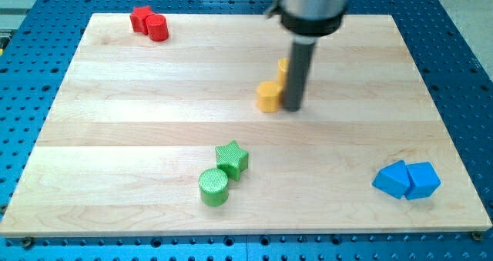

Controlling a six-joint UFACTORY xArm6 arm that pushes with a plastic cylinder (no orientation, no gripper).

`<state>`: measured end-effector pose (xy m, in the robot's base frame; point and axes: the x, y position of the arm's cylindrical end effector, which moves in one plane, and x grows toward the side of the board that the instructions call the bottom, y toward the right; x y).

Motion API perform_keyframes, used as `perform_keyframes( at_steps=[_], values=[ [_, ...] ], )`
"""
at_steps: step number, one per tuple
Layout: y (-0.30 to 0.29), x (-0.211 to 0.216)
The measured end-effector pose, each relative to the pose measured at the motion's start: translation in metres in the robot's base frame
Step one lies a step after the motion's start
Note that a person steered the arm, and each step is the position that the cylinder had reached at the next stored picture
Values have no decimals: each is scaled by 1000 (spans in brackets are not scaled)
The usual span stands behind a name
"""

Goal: Push the hexagon to the top left of the green star

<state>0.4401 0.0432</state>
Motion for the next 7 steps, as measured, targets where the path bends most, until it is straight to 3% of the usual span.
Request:
perform_keyframes(
  at_steps=[1,2,3,4,5,7],
  values=[
    [-44,-13],
    [23,-36],
    [-34,-65],
    [-72,-49],
    [-56,-28],
    [-61,-40]
  ],
)
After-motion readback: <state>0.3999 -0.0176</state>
